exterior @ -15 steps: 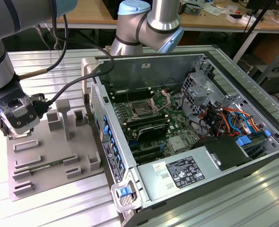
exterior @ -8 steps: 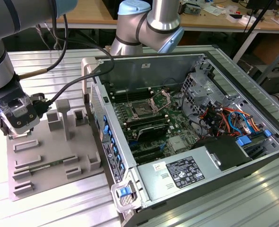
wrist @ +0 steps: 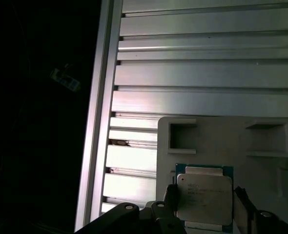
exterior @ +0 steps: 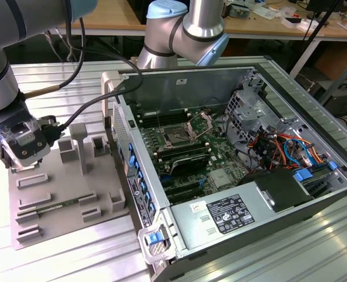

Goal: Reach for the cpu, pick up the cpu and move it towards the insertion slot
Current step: 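Pick up the cpu and move it towards the insertion slot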

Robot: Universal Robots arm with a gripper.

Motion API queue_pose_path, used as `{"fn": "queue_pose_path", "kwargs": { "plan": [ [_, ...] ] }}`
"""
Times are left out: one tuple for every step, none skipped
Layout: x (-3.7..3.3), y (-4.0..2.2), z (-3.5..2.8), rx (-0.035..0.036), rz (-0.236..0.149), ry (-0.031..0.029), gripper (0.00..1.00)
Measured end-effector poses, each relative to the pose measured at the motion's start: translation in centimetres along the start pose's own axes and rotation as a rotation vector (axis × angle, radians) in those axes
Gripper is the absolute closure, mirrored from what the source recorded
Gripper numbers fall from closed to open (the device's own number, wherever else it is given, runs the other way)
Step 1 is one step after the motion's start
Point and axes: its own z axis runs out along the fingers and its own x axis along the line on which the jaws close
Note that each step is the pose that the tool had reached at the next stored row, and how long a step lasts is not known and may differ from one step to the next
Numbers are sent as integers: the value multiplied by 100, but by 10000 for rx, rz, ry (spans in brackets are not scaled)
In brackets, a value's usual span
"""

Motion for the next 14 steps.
{"fn": "queue_pose_path", "kwargs": {
  "plan": [
    [-2,0,-3,1,0,2,46],
    [-2,1,-7,1,1,2,46],
    [-3,3,-20,0,1,0,46],
    [-4,4,-30,11,0,2,46],
    [-4,5,-38,60,-1,2,46],
    [-4,6,-44,166,-1,10,46],
    [-3,6,-47,356,0,24,46],
    [-3,7,-47,649,1,47,46],
    [-4,7,-47,883,2,64,46],
    [-4,7,-46,1071,2,79,46],
    [-4,7,-47,1323,4,99,46],
    [-4,7,-47,1460,4,109,46],
    [-4,6,-47,1537,4,114,46],
    [-4,6,-47,1539,3,114,46]
  ]
}}
